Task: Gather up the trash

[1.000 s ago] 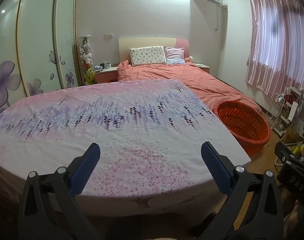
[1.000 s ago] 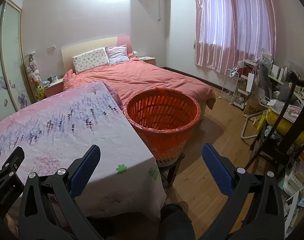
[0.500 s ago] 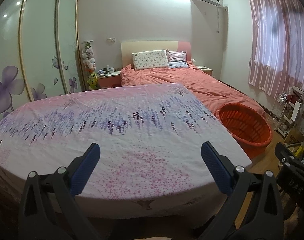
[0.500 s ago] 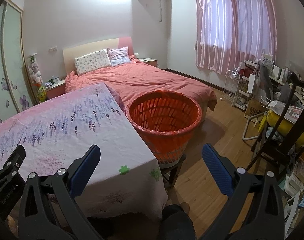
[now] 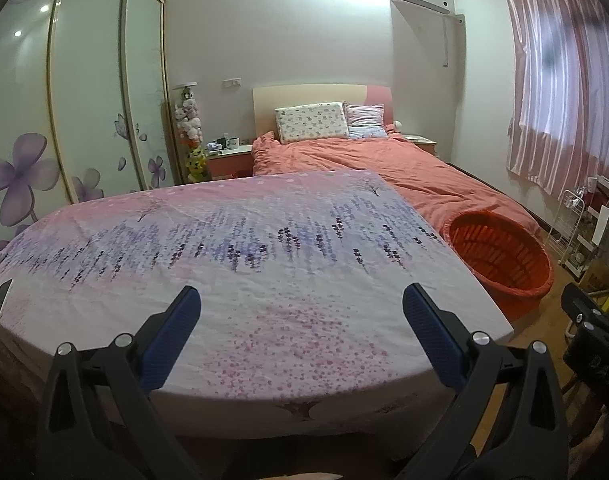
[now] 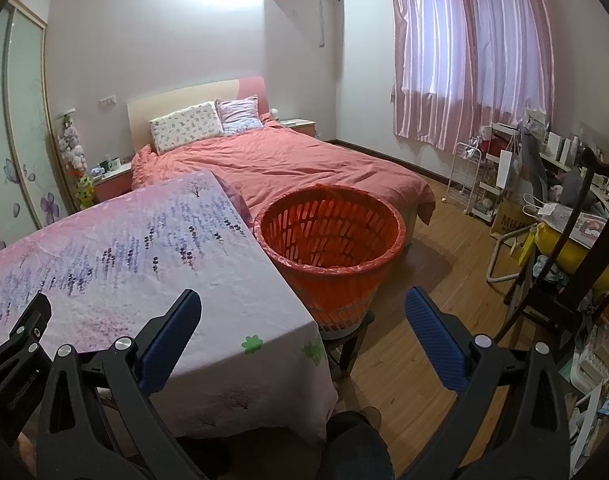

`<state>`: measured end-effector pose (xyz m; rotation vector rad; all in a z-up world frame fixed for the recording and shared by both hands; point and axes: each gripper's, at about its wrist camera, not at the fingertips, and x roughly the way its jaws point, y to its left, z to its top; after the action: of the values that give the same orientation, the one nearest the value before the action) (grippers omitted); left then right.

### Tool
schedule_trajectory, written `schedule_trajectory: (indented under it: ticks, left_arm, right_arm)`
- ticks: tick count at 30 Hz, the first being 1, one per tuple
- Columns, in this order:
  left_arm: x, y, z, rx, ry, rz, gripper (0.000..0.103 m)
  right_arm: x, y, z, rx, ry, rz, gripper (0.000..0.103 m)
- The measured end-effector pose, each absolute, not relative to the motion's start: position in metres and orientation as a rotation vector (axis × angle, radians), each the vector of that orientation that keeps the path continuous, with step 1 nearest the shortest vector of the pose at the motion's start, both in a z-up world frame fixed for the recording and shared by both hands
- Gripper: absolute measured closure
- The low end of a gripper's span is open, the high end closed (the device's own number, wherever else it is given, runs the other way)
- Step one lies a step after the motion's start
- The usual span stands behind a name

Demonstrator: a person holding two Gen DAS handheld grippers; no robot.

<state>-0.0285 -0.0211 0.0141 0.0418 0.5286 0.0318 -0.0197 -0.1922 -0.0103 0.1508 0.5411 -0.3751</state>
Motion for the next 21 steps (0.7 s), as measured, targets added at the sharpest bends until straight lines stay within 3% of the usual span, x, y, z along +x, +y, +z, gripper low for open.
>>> schedule_trajectory:
  ticks: [21]
  left_arm:
    - [-0.0301,-0.0185,0.0176,0.033,0.524,0.048,0.004]
  right_arm:
    - [-0.0218,-0.1865,-0.0086,0.143,0.533,-0.36,0.002]
